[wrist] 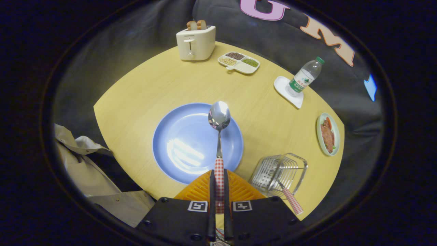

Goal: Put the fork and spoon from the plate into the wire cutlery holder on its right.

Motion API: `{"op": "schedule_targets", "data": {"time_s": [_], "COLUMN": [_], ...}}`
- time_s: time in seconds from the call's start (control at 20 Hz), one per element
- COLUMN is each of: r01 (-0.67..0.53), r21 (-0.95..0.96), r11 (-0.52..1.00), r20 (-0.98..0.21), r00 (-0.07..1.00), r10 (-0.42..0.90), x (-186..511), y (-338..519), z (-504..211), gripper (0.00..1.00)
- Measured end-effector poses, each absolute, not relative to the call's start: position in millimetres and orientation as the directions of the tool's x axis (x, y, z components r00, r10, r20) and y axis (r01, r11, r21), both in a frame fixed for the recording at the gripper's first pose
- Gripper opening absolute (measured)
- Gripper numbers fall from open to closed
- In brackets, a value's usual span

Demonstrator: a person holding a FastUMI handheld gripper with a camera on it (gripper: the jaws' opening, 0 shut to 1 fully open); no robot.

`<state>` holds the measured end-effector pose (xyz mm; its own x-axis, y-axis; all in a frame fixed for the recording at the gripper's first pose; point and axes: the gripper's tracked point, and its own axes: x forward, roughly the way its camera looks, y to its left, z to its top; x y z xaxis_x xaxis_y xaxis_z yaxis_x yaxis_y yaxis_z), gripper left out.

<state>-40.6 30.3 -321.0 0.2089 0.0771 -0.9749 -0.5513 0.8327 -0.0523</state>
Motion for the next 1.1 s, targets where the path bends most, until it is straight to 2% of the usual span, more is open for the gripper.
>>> {"op": "schedule_targets", "data": {"time_s": [0.7,1.1], "r01": [-0.624,-0.693], "r21": [-0.155,-0.165], "r11": [0.766,0.702], "r20": [-0.987,-0.974], "r00": [0.119,0.001], "r10": [-0.103,-0.228], "x": [-29,-23], "y": [-92,-137], "z": [-269,-260], "gripper": [0.13,0.13]}}
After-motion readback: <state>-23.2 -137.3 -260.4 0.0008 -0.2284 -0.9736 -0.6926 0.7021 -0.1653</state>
